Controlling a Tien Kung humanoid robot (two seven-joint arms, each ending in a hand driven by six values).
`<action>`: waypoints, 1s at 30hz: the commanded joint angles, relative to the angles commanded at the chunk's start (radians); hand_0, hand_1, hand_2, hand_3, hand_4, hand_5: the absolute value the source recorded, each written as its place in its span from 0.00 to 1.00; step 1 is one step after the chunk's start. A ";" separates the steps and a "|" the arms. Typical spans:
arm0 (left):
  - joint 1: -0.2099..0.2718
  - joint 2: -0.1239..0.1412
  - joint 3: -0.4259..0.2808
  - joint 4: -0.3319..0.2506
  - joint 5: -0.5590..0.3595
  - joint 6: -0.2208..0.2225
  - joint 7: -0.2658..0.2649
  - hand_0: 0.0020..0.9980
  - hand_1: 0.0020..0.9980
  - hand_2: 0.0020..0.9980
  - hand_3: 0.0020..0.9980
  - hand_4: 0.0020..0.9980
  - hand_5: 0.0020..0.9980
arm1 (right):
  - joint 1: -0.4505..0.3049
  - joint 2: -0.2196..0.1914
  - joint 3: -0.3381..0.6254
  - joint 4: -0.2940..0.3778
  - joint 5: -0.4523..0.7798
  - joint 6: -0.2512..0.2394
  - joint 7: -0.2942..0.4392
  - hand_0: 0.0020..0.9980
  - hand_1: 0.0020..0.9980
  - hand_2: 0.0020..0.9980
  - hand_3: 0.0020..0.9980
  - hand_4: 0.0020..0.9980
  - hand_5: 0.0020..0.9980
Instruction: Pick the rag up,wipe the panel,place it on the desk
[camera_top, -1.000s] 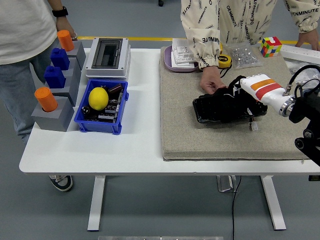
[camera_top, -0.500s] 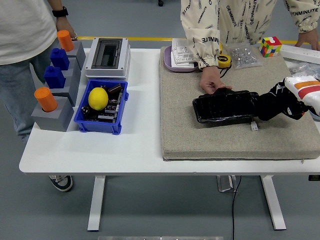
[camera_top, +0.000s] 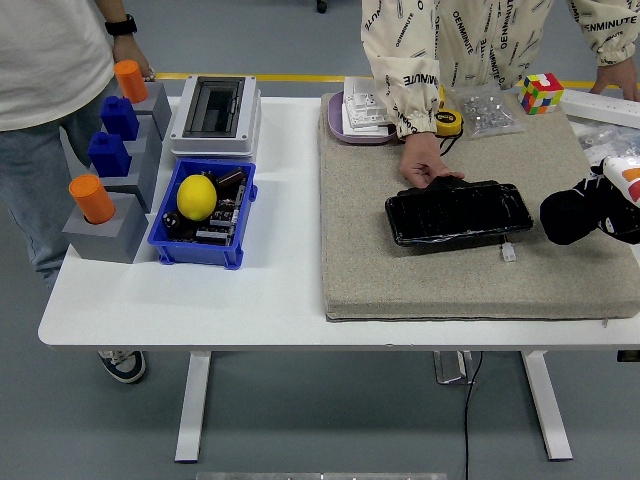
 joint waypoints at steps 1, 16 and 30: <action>-0.001 0.000 0.001 0.000 -0.001 0.000 -0.001 0.65 0.70 0.75 0.57 0.60 0.48 | 0.000 0.001 0.002 0.002 -0.002 0.000 0.000 0.24 0.33 0.38 0.37 0.93 0.00; 0.006 0.000 -0.004 0.000 0.004 0.000 0.002 0.65 0.70 0.75 0.57 0.60 0.48 | -0.005 0.000 0.007 0.014 -0.017 0.056 -0.036 0.28 0.38 0.44 0.43 0.84 0.06; 0.008 0.003 0.002 0.000 0.003 0.000 0.002 0.65 0.70 0.75 0.57 0.60 0.48 | -0.013 -0.003 0.018 0.024 -0.034 0.118 -0.061 0.36 0.44 0.49 0.48 0.94 0.21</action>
